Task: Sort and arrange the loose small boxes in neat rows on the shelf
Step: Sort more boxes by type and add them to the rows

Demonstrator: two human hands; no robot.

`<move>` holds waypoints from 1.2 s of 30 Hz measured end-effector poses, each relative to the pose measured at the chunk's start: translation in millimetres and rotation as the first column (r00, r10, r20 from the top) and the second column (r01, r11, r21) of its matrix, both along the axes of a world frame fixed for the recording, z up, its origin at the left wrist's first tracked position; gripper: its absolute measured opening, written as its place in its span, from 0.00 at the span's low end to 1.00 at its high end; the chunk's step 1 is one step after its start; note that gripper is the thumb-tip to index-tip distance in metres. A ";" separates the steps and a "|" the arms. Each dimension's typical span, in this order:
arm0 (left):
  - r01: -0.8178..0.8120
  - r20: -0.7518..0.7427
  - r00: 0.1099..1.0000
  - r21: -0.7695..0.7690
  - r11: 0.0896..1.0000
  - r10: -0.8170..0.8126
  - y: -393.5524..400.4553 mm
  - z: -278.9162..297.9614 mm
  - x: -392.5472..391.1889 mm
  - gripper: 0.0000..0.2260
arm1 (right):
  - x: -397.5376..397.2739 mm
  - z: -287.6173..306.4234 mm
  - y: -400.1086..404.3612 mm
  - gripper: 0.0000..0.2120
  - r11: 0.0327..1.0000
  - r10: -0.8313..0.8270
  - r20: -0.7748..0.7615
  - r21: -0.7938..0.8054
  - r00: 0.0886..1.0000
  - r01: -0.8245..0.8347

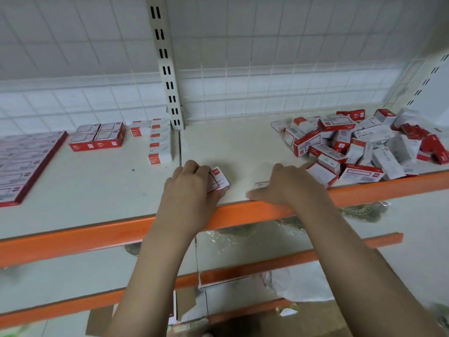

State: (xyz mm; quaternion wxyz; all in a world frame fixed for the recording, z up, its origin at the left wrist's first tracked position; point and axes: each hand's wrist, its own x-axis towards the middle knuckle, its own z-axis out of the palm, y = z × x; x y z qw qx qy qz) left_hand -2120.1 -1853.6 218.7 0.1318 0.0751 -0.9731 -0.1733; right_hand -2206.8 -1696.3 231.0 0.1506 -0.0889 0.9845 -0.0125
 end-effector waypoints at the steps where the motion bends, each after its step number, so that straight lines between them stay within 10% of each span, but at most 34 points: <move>1: -0.011 0.007 1.000 0.002 1.000 0.011 1.0 -0.5 3.0 0.19 | 0.2 -0.5 0.1 0.40 1.000 0.009 -0.017 0.018 1.000 -0.009; 15: -0.140 -0.072 0.987 0.013 0.990 0.141 -0.3 -8.7 55.7 0.20 | 8.4 0.1 19.8 0.27 0.744 0.314 -0.252 -0.533 0.915 -0.402; 27: -0.211 -0.140 0.967 0.018 0.977 0.211 -50.6 -9.3 85.8 0.21 | 37.0 -11.4 -37.3 0.04 0.688 0.361 -0.324 -0.540 0.874 -0.485; 36: -0.179 -0.222 0.960 -0.012 0.984 0.172 -161.3 2.0 118.7 0.21 | 73.2 -3.7 -141.3 0.35 0.627 0.320 -0.335 -0.627 0.886 -0.463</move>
